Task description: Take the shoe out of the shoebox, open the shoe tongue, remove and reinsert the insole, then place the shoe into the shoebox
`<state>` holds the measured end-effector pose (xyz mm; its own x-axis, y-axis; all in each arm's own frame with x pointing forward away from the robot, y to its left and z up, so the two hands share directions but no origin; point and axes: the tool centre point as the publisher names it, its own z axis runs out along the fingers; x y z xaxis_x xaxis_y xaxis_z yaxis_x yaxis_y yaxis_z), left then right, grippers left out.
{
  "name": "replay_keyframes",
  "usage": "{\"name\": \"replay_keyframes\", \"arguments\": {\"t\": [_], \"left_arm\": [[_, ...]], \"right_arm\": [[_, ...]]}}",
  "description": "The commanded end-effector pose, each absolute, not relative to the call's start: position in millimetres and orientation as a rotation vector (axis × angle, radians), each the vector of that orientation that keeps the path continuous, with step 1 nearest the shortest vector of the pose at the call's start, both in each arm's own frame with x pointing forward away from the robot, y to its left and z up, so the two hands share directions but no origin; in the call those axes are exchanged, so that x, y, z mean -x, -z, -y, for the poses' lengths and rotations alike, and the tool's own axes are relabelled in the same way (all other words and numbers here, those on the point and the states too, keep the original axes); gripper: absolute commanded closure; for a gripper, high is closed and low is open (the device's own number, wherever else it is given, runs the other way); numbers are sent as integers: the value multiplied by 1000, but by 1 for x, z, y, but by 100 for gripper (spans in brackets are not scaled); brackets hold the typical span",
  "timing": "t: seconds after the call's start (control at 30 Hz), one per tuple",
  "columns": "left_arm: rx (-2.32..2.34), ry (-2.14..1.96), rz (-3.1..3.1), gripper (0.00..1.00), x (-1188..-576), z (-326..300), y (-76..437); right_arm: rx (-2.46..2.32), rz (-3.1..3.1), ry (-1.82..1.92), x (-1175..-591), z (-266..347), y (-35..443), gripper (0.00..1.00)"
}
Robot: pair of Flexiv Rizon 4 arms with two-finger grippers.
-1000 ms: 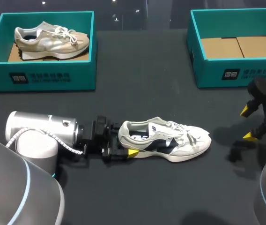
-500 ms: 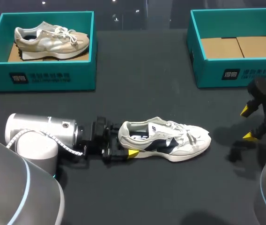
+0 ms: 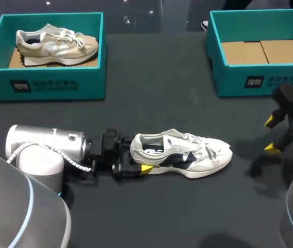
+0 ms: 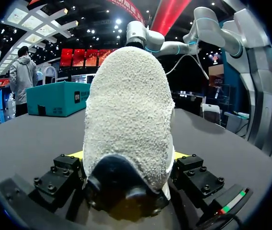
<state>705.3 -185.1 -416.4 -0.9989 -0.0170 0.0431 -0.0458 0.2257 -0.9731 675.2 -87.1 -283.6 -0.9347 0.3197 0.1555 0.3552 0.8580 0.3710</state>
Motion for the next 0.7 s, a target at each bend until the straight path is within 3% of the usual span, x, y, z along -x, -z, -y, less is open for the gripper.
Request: {"name": "replay_keyframes", "arguments": {"t": [0.03, 0.23, 0.7], "left_arm": [[-67, -1940, 2444, 100, -705, 186, 423], [-67, -1940, 2444, 100, -705, 186, 423], [-67, -1940, 2444, 100, -705, 186, 423]], "right_arm": [[1081, 2836, 465, -670, 56, 265, 0], [1514, 2637, 390, -660, 16, 258, 0], [1608, 2589, 361, -655, -11, 252, 0]]}}
